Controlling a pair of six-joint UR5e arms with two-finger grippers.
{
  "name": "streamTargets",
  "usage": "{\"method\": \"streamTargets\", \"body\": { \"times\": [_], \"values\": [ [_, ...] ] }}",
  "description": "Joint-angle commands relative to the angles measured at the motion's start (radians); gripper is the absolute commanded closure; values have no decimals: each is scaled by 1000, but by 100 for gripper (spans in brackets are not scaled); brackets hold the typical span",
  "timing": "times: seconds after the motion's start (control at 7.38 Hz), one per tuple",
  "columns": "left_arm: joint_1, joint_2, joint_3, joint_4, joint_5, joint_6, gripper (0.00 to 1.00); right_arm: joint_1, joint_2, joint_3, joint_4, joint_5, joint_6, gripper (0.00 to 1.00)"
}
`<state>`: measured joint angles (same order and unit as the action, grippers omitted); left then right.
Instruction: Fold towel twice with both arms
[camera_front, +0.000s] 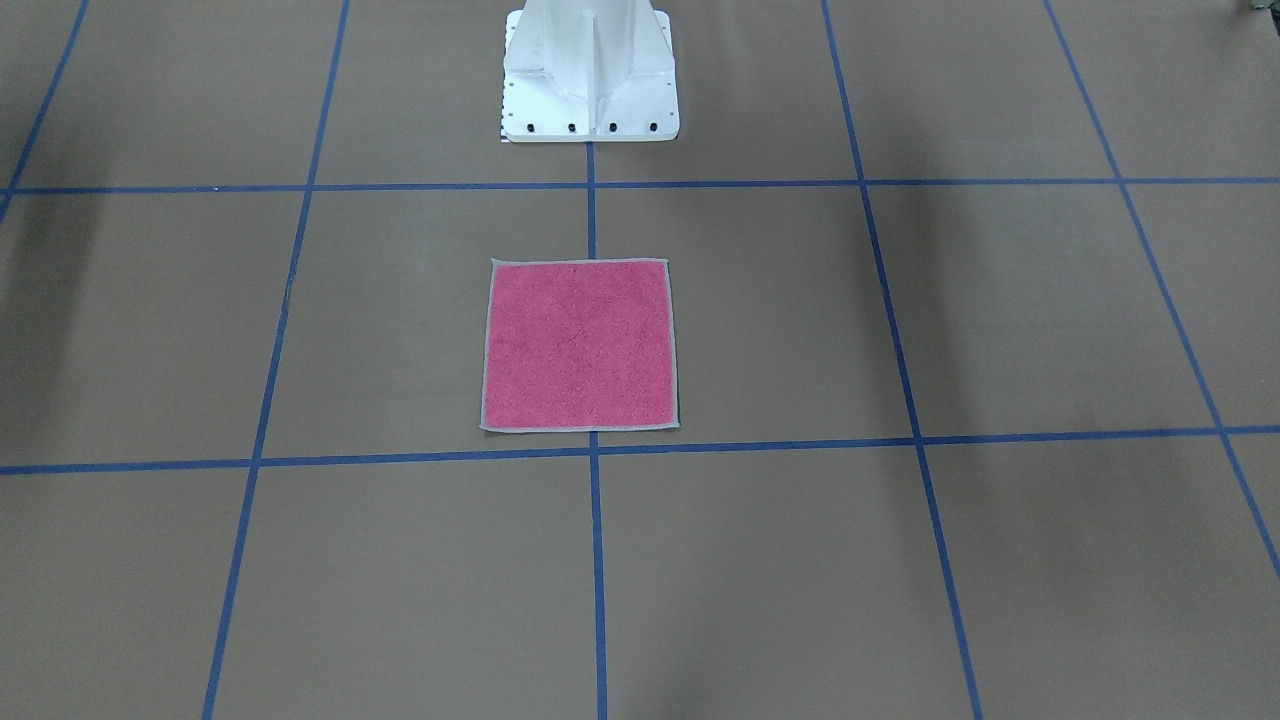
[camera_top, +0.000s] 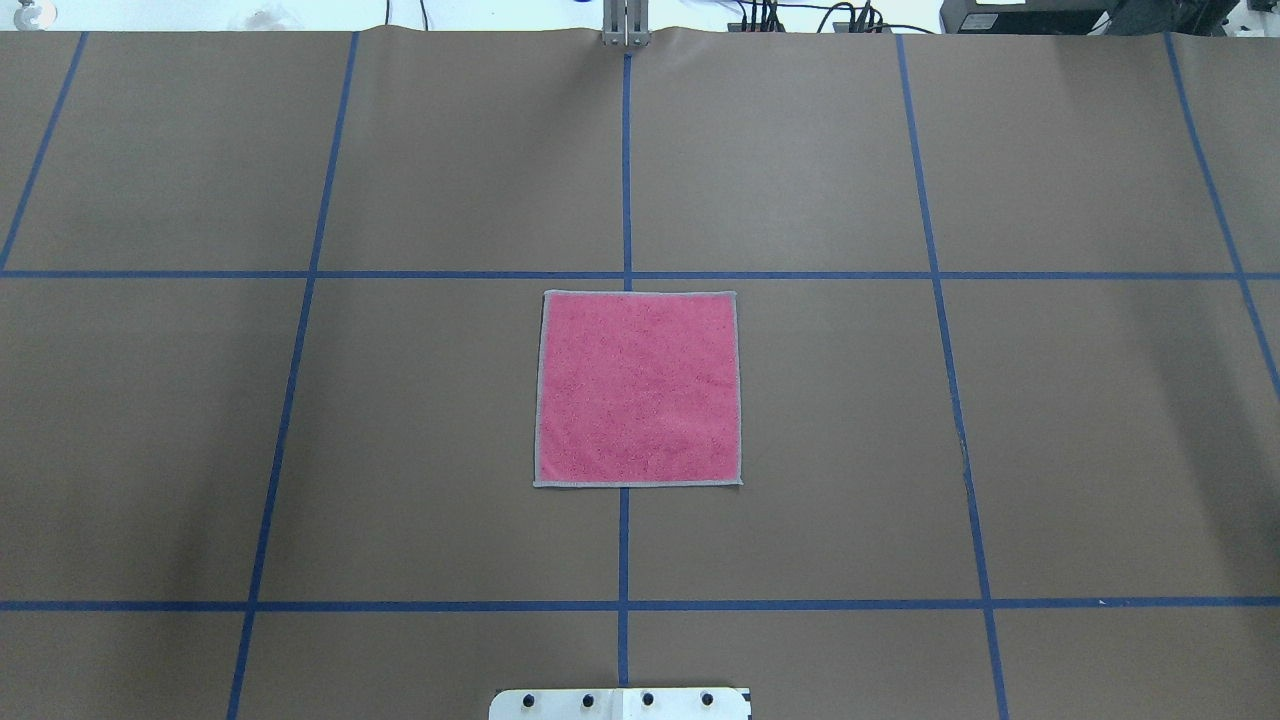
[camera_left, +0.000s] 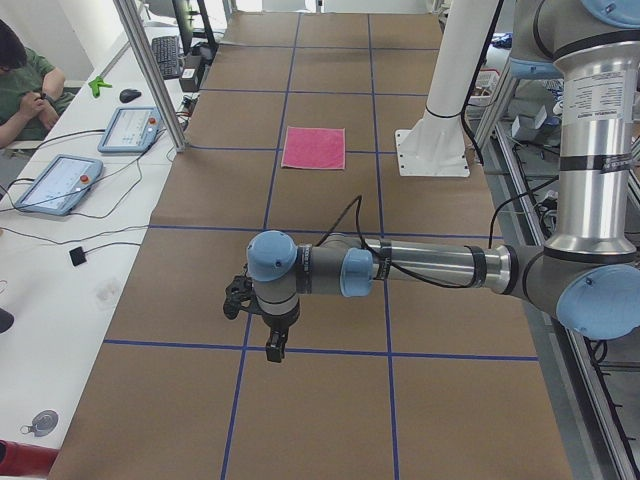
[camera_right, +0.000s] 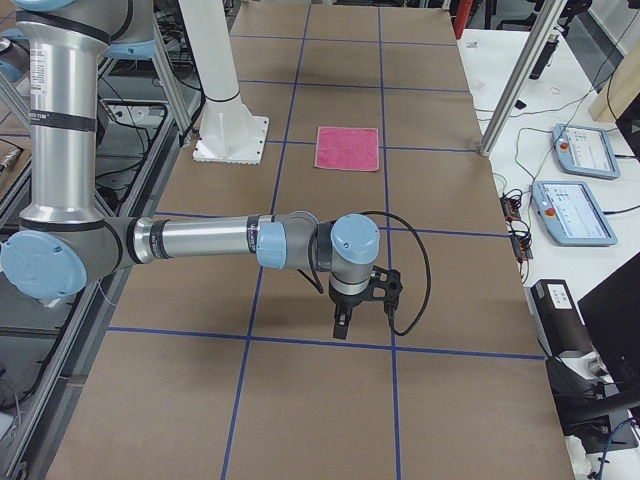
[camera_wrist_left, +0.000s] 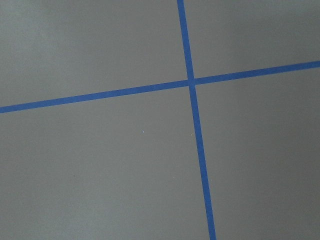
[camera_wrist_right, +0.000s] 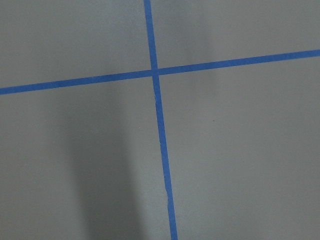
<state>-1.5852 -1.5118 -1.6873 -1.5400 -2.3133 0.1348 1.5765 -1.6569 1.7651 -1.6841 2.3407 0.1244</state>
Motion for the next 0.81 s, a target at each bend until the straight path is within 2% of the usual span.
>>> {"method": "streamTargets", "body": {
  "times": [0.0,0.41,0.68],
  "values": [
    [-1,2,1,-11,0,3,0,0,5,-3,3,3,4,0],
    [-1,-4,6,-2,-3,-9,0,0,3,-3,4,6,8,0],
    [10,-71,44,4,-2,-21,0,-12,57,-4,-8,2,36,0]
  ]
}}
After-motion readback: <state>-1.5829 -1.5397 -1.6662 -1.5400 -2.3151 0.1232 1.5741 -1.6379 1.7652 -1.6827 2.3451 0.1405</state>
